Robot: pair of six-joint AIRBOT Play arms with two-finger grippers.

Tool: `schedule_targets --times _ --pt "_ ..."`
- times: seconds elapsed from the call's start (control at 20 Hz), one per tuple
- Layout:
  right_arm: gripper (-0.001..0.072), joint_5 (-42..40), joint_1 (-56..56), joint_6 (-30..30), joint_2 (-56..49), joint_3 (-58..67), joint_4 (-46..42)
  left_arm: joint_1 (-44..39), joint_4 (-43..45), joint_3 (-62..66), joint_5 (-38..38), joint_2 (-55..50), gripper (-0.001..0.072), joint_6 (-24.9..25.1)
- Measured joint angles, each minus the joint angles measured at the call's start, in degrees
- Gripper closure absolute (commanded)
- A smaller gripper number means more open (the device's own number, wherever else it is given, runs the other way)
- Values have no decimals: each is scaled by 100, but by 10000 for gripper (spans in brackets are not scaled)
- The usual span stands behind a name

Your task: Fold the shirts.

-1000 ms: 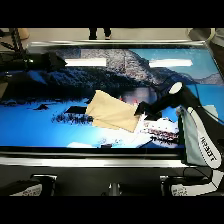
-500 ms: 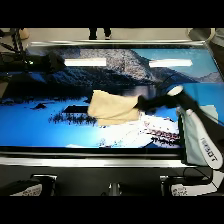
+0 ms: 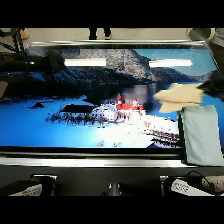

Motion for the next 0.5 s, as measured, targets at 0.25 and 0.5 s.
schedule_targets --times 0.25,0.5 --pt "686 654 -984 459 442 118 -175 -2 138 -90 201 -15 685 33" --pt "686 1617 -1292 673 791 144 -1182 0 181 -503 605 -31 685 37"
